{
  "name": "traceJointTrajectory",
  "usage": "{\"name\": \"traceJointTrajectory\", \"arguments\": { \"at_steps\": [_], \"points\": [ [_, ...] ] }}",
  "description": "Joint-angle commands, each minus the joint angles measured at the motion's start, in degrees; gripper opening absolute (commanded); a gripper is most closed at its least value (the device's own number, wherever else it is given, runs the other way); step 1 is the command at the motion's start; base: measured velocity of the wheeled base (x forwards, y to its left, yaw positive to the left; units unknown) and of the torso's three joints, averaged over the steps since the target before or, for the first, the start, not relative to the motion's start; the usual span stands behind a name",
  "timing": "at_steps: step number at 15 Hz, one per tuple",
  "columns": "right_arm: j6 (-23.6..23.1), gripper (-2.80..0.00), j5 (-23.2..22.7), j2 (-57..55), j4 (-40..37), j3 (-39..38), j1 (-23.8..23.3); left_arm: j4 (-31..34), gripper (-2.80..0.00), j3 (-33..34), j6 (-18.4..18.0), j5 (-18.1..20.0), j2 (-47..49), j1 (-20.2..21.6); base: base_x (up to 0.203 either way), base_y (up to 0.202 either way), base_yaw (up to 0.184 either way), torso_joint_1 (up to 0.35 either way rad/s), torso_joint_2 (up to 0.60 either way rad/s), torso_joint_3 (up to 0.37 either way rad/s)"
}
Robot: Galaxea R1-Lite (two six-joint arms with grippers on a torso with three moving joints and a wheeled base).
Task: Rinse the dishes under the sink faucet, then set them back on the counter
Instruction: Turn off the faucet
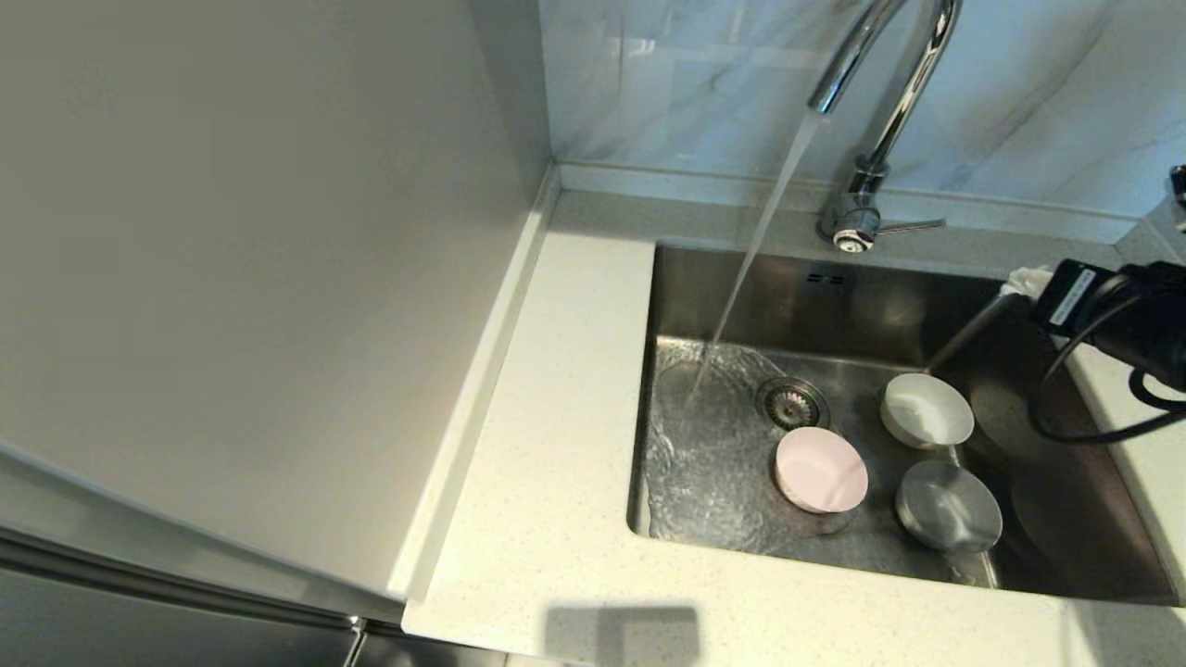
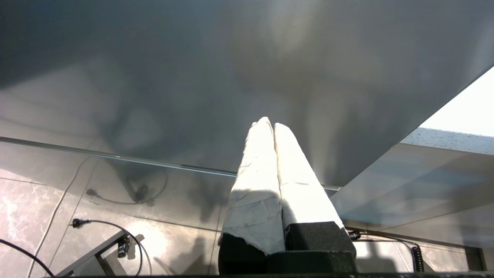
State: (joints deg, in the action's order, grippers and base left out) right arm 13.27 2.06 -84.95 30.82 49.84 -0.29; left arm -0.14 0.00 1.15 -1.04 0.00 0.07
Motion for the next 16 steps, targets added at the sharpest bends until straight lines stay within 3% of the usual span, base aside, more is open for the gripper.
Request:
{"name": "traceJointTrajectory", "arguments": {
  "at_steps": [1,9,16],
  "points": [
    [-0.32,-2.80,0.10,-7.79,0.52,5.86,0.09,-0.04,-2.80,0.00,0.00,-0.02,-0.18,0.01,0.000,0.000,0.000,0.000,0.00,0.000],
    [-0.49,-2.80,0.75,-18.28,0.73,18.17,0.03,-0.04,-2.80,0.00,0.00,-0.02,-0.18,0.01,0.000,0.000,0.000,0.000,0.00,0.000],
    [-0.49,-2.80,0.75,-21.40,0.73,23.00,-0.03,-0.04,-2.80,0.00,0.00,-0.02,-0.18,0.01,0.000,0.000,0.000,0.000,0.00,0.000]
  ]
}}
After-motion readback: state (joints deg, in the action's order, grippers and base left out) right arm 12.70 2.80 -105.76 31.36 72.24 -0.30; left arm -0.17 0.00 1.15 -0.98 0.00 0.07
